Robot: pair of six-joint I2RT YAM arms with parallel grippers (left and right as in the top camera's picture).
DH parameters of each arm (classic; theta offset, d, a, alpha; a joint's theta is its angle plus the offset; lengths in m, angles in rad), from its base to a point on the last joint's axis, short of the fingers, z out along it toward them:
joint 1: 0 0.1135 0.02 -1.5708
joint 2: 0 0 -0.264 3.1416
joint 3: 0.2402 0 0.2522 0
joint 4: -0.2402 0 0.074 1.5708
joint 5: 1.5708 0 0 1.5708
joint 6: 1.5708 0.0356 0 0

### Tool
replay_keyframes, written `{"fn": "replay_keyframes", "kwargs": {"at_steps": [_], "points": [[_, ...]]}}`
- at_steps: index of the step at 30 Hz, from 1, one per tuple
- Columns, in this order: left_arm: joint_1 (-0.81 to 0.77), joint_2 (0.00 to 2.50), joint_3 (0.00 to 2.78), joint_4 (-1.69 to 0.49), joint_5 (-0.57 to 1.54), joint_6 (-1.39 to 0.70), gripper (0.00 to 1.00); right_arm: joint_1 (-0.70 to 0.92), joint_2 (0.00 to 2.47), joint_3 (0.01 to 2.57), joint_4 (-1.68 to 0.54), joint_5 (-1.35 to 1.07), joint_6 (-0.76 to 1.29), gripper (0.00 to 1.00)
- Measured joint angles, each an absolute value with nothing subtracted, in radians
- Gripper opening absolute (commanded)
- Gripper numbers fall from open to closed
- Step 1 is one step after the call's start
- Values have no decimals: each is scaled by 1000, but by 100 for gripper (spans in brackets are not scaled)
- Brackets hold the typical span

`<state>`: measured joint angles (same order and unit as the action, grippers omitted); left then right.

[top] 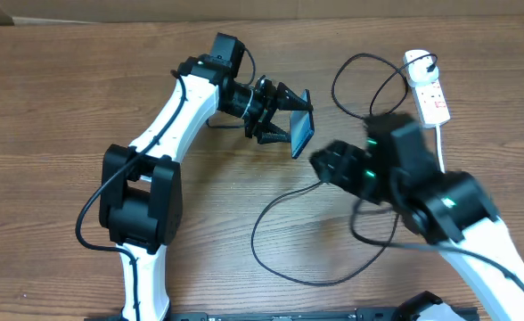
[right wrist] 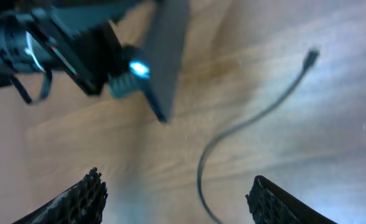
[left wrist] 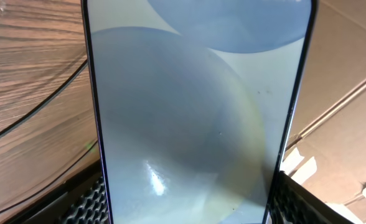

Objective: Plug charger to phone and switch on socket

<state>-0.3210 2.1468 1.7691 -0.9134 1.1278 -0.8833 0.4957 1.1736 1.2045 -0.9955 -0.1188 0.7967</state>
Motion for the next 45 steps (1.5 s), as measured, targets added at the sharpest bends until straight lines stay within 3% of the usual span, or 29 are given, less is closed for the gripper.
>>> {"fn": "replay_keyframes", "kwargs": {"at_steps": [9,31,35,37,45], "points": [[-325,2147,1769,-890,1124,-975,61,624,1326,1243,-873,107,879,73],[-326,2147,1769,-889,1137,-1068,59,624,1430,1244,-785,261,889,63],[-327,2147,1769,-889,1137,-1069,59,624,1441,1243,-775,277,881,55],[-329,2147,1769,-890,1137,-1071,59,624,1443,1244,-768,280,867,42],[-347,2147,1769,-889,1127,-1075,59,624,1465,1243,-751,290,853,37]]}}
